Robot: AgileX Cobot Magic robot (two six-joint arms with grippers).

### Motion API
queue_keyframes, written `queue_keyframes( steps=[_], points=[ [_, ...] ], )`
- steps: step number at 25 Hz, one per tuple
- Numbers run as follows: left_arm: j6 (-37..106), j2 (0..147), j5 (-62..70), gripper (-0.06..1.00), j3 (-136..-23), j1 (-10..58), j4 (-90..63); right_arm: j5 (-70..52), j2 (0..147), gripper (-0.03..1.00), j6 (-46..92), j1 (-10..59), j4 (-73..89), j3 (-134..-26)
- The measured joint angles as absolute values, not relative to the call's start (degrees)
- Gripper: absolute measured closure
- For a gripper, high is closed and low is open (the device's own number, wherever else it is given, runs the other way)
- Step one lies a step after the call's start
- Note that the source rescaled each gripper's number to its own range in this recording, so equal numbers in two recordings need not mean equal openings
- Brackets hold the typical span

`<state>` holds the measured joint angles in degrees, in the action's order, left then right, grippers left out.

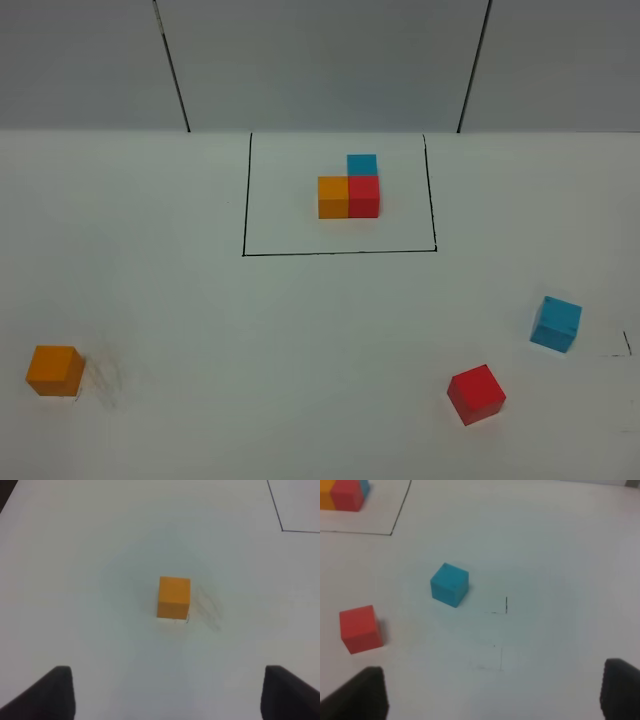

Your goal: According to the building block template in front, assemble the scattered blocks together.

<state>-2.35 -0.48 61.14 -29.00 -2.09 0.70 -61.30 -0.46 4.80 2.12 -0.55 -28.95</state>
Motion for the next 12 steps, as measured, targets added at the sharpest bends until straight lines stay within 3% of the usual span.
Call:
queue_keyframes(
  steps=[12],
  points=[
    [-2.35, -0.48, 61.14, 0.27, -29.00, -2.09, 0.70, -61.30, -0.46, 0.24, 4.80, 2.12, -0.55, -28.95]
  ],
)
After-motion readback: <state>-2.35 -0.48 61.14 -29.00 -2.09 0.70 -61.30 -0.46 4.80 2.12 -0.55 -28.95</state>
